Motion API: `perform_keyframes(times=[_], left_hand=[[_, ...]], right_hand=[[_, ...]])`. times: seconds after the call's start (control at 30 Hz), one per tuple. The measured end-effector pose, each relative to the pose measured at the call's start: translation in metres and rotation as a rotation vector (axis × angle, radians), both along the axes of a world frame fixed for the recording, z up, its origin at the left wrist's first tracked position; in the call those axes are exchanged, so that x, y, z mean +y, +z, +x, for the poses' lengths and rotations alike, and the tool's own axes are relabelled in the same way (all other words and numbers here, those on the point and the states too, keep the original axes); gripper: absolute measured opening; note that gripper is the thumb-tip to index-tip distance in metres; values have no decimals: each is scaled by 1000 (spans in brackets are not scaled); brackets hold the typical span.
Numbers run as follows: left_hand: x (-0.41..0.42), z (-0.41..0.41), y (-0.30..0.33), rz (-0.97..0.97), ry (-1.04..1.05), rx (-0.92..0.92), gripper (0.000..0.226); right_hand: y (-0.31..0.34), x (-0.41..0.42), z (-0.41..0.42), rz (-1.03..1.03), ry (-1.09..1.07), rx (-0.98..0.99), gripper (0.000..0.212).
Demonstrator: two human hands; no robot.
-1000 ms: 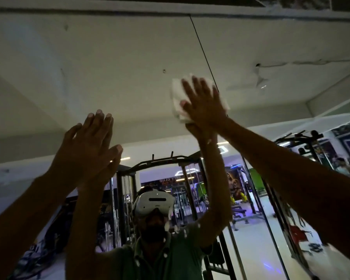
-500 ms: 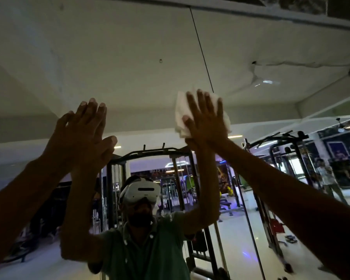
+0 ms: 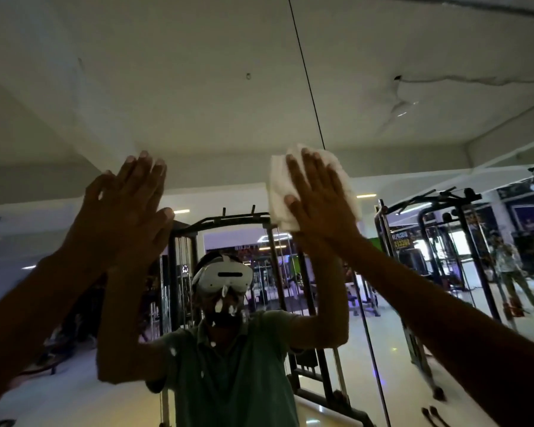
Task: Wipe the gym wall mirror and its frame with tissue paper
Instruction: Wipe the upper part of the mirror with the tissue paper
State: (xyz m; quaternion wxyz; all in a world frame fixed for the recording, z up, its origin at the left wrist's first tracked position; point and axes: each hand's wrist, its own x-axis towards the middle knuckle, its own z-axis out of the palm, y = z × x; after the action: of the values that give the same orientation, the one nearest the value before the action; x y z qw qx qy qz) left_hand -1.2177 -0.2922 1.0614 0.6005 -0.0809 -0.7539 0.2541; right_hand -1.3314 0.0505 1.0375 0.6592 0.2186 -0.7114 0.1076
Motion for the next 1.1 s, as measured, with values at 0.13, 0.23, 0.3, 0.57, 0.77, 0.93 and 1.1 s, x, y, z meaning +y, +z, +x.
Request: perform_keyframes(times=[0.13, 0.23, 0.3, 0.57, 0.77, 0.93, 1.1], left_hand=[[23, 2, -6, 184, -118, -48, 88], [33, -2, -13, 246, -154, -21, 88], [40, -10, -27, 213, -115, 4, 83], [42, -8, -49, 187, -69, 12, 84], [41, -10, -51, 200, -89, 9, 85], [40, -11, -52, 227, -110, 4, 82], [31, -11, -50, 200, -92, -33, 82]], right_hand=[[10, -8, 3, -310, -16, -54, 75], [-53, -72, 22, -84, 47, -22, 74], [-95, -84, 30, 106, 106, -43, 76], [-29, -12, 7, 93, 23, -12, 73], [-30, -64, 14, -154, 33, -43, 76], [-120, -81, 26, 162, 74, -39, 77], [-86, -52, 18, 197, 13, -30, 75]])
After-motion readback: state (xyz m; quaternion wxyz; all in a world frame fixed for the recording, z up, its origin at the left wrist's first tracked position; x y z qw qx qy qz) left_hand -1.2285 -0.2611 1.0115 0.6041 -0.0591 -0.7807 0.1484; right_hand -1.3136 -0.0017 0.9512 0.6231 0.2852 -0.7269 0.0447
